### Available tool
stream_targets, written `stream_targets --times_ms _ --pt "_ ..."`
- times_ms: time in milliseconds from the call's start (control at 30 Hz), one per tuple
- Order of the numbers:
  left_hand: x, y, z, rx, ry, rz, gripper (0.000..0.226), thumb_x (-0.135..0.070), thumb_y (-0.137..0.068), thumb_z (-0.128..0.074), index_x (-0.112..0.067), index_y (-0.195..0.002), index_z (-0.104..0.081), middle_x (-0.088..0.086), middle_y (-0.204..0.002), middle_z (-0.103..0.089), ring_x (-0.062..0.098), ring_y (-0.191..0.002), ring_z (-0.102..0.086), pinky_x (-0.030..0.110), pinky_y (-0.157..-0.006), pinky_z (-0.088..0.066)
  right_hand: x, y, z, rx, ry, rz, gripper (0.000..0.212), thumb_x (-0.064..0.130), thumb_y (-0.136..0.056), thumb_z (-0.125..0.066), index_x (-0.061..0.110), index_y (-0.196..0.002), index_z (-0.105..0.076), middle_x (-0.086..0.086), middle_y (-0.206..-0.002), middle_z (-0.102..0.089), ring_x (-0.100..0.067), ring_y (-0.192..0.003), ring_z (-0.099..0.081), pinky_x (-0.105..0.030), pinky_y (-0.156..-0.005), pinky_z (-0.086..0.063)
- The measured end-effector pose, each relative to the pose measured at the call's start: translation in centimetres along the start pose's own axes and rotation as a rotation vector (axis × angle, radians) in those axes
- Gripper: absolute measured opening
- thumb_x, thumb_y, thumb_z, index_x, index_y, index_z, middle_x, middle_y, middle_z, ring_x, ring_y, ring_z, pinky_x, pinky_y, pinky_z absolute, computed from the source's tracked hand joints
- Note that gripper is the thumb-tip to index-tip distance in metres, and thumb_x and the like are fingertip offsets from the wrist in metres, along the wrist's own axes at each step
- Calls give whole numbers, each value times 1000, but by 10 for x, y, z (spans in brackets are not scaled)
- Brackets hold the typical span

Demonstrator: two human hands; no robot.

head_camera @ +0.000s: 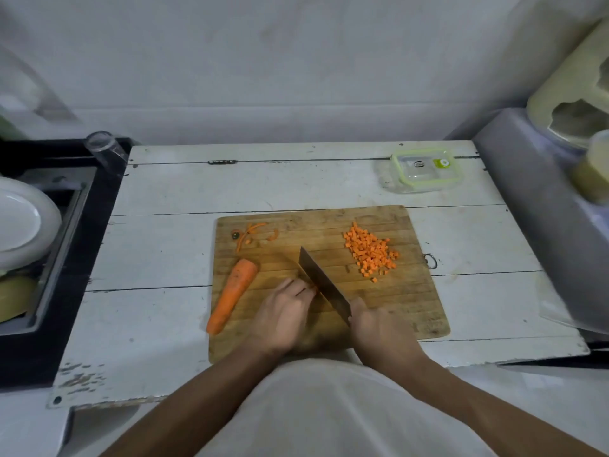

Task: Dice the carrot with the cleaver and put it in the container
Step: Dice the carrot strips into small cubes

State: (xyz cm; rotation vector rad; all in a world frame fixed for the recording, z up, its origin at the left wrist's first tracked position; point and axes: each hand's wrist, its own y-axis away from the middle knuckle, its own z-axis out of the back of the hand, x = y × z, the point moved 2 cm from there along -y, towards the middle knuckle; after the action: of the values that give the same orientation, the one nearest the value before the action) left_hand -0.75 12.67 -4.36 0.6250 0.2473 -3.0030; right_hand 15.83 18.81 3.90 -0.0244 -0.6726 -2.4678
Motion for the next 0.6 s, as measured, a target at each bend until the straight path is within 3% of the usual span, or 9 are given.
stream_targets --times_ms 133,200,333,500,600 --pt "0 0 0 -12 -21 4 33 -4 -86 -66 -13 -116 -74 1 -107 -70 21 -98 -59 35 -81 -56 13 -14 4 9 -1 17 13 9 -99 -46 19 -107 -43 -7 -96 -68 -27 -87 -70 -37 -68 -53" --pt "0 1 1 -36 4 15 32 -3 -87 -67 -13 -116 -75 0 -108 -71 20 -97 -60 33 -81 -57 15 -21 4 -23 -54 21 6 14 -102 -44 20 -101 -42 -7 -93 -68 -27 -83 -68 -37 -65 -52" --pt "-1 1 2 -20 35 50 28 -12 -97 -60 -15 -122 -73 -2 -114 -69 17 -102 -58 28 -85 -52 3 -28 7 -79 -122 -23 13 29 -105 -42 19 -109 -50 -1 -83 -60 -23 -76 -62 -38 -66 -53" --pt "3 1 -1 -4 61 59 23 -19 -103 -55 -14 -117 -73 2 -111 -67 21 -104 -57 36 -81 -54 -25 -36 23 -188 -67 -87 20 28 -105 -40 14 -113 -51 -5 -80 -59 -28 -73 -61 -41 -65 -54" --pt "4 6 -4 -7 110 124 36 -36 -105 -41 -20 -126 -66 -2 -125 -60 20 -113 -56 37 -91 -54 -31 -30 28 -177 -98 -113 21 28 -105 -40 13 -115 -50 -9 -87 -64 -31 -79 -63 -43 -68 -54"
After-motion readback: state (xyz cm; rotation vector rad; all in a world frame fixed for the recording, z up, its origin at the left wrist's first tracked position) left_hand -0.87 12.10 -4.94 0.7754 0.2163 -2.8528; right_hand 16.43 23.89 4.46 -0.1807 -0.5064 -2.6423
